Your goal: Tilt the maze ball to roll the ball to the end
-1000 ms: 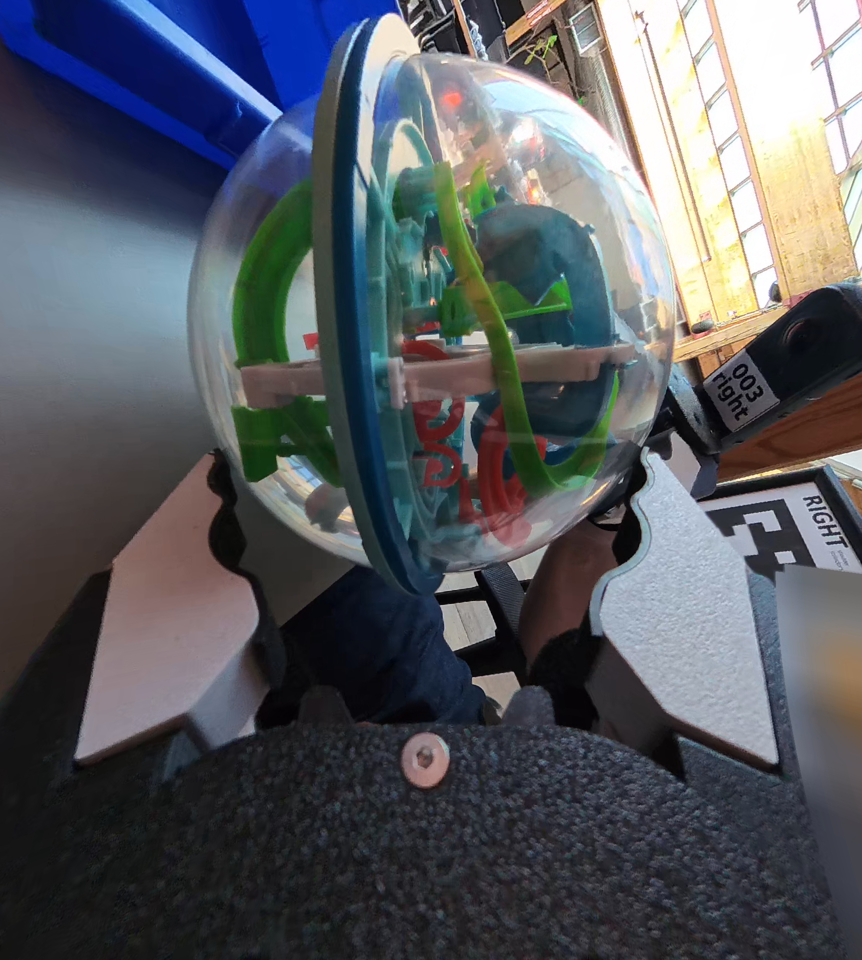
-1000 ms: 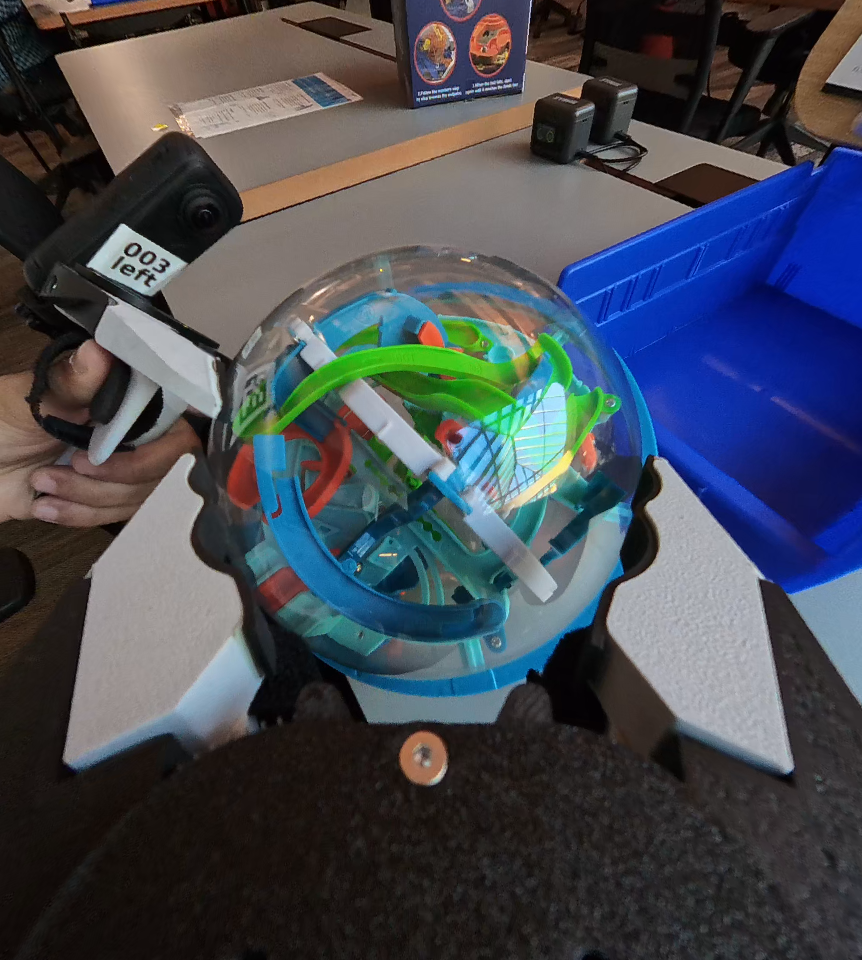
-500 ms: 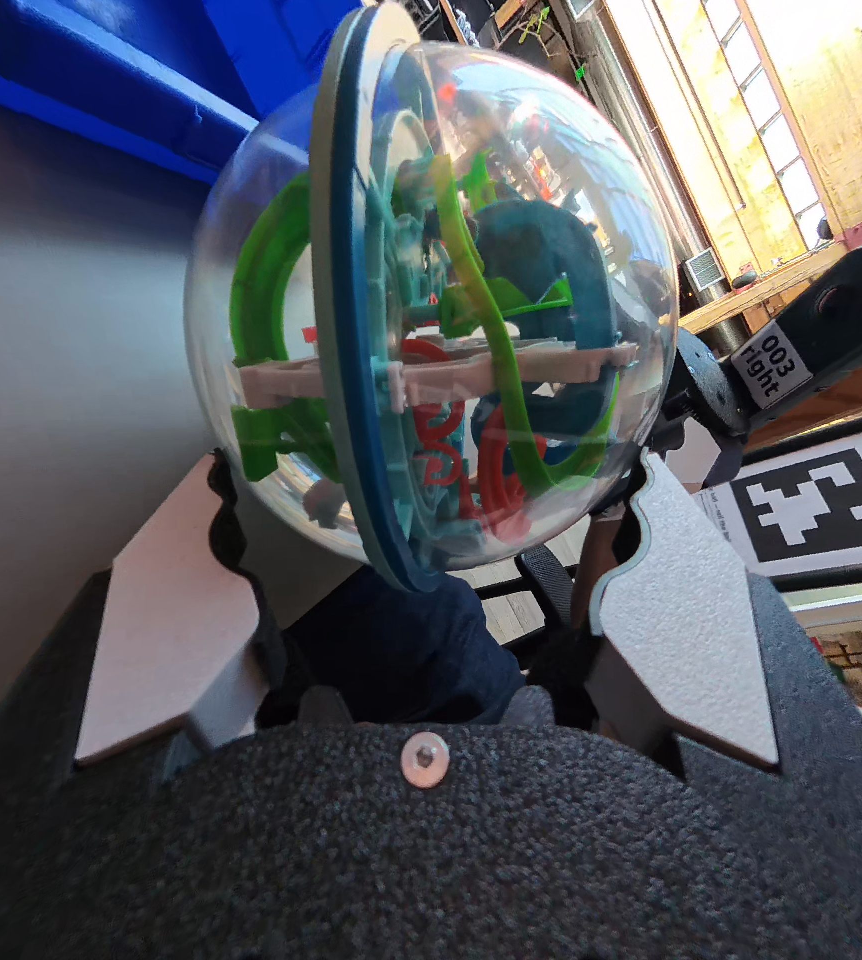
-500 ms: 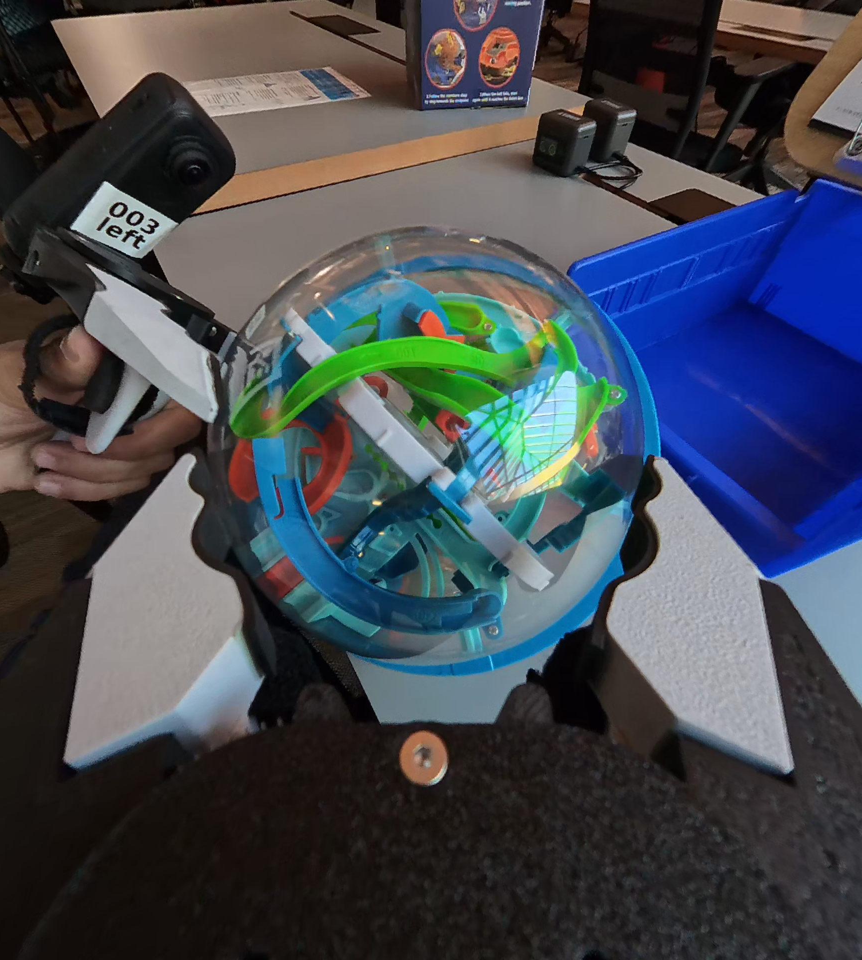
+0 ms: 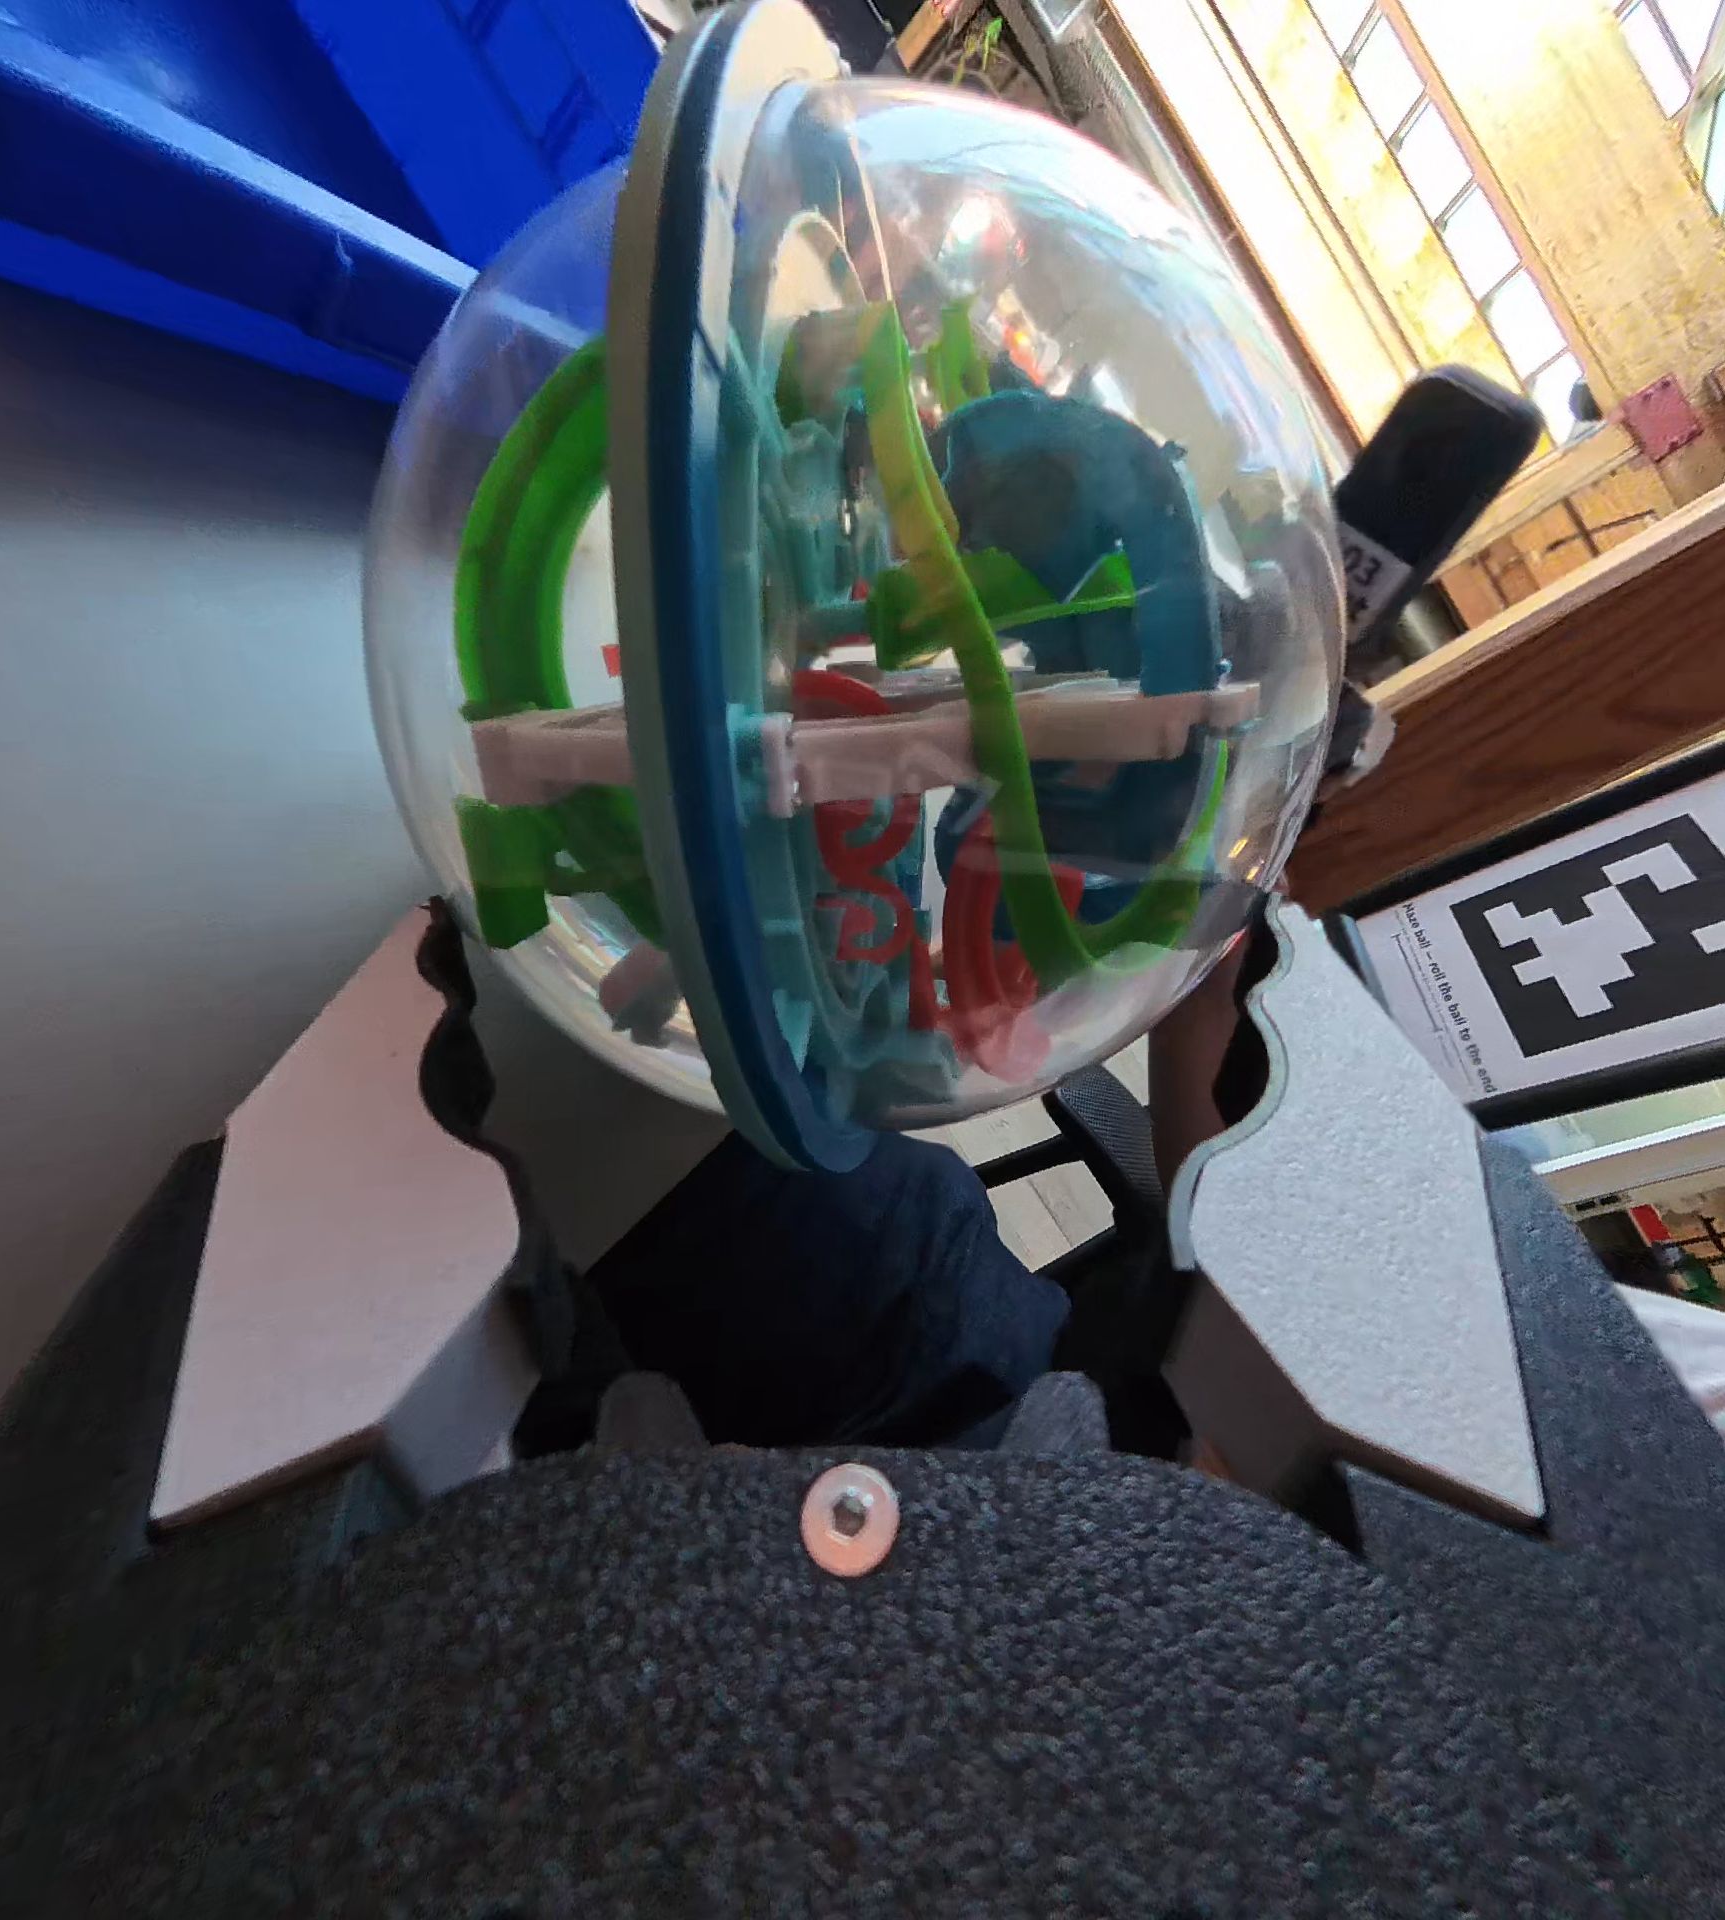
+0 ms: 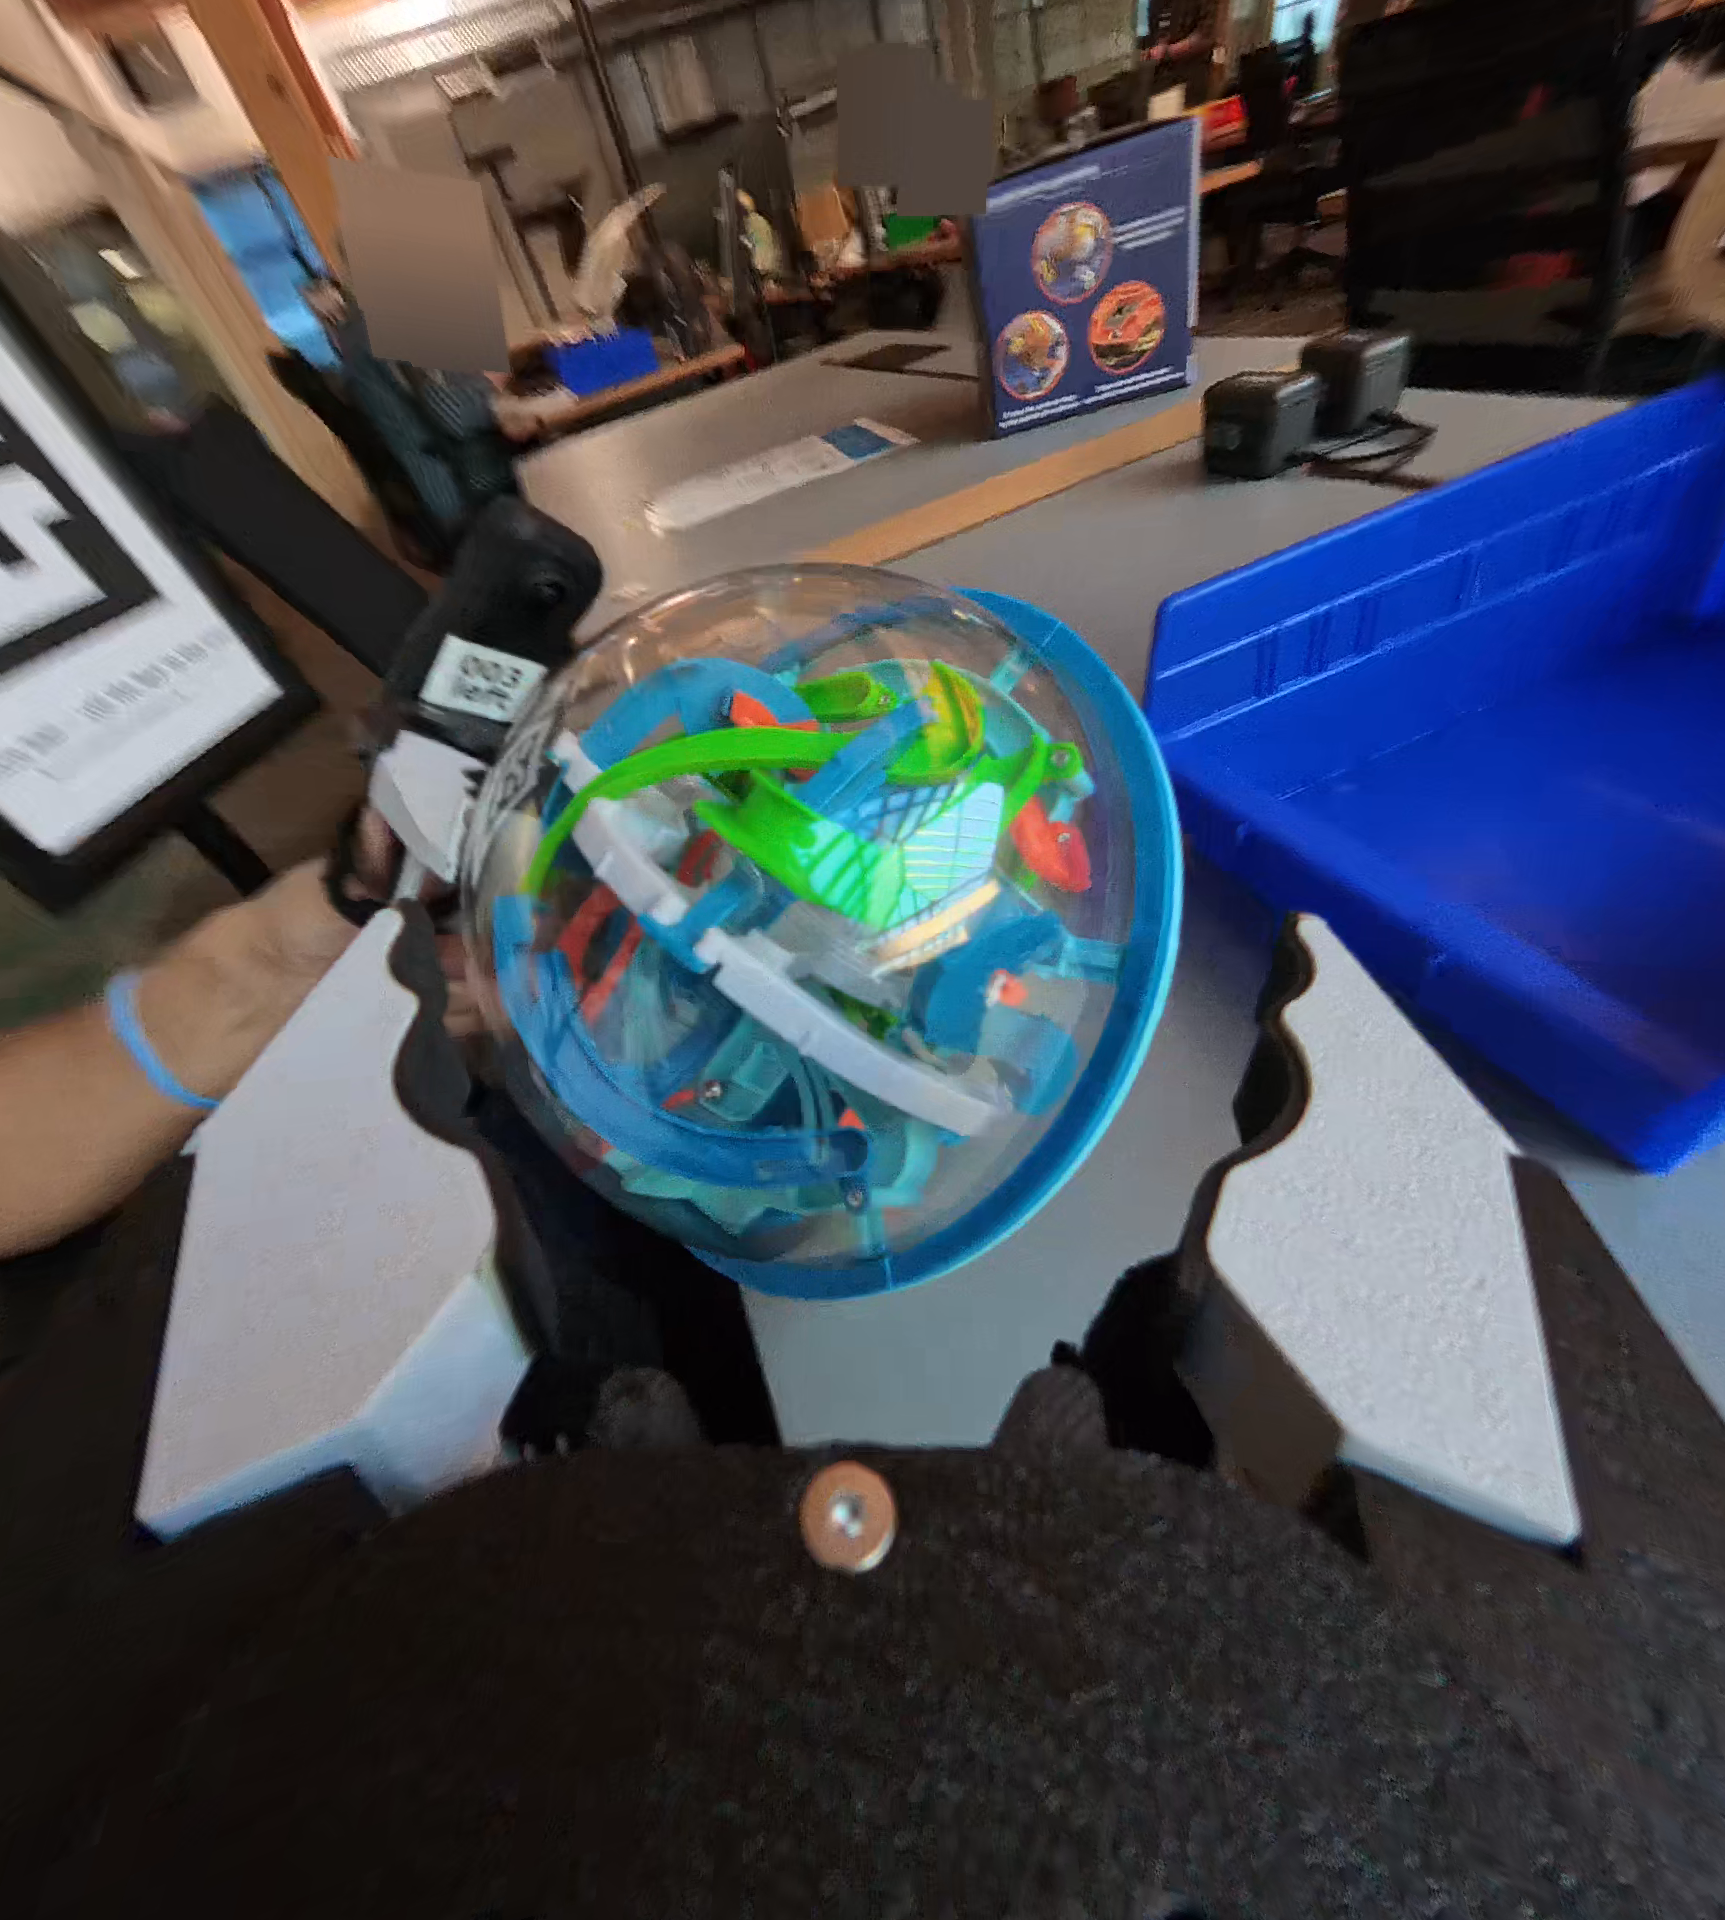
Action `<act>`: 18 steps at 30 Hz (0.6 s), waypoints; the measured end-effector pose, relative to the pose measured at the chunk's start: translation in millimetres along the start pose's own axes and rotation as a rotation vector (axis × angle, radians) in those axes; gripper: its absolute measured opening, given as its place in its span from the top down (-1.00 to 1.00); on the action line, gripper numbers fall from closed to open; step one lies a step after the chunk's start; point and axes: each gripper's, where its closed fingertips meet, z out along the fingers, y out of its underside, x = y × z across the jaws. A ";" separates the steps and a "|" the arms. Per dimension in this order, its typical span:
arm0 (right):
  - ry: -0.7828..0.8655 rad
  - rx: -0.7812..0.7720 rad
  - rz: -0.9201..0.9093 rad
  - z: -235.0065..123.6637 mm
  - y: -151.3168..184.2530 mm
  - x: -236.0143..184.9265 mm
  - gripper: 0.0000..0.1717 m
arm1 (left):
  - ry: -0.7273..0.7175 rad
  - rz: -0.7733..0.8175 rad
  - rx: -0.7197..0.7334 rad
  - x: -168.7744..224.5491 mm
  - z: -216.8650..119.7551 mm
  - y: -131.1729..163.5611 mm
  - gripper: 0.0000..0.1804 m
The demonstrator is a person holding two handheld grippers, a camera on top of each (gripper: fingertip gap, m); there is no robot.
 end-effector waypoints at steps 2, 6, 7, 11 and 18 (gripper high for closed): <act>-0.129 0.003 0.153 2.4 8.0 1.5 -0.74 | -0.010 0.027 -0.010 1.0 1.5 0.0 -0.57; -0.233 -0.106 0.242 14.5 40.1 -3.5 -0.74 | -0.019 0.044 -0.019 2.8 3.7 -1.4 -0.56; -0.221 -0.108 0.224 15.1 42.1 -2.3 -0.71 | -0.018 0.049 -0.021 2.9 3.8 -1.4 -0.56; -0.216 -0.126 0.203 12.9 44.5 -4.3 -0.71 | -0.014 0.099 -0.025 3.8 4.0 -0.4 -0.56; -0.229 -0.127 0.158 10.4 51.4 -6.9 -0.71 | -0.051 0.195 -0.026 5.5 3.3 -2.0 -0.56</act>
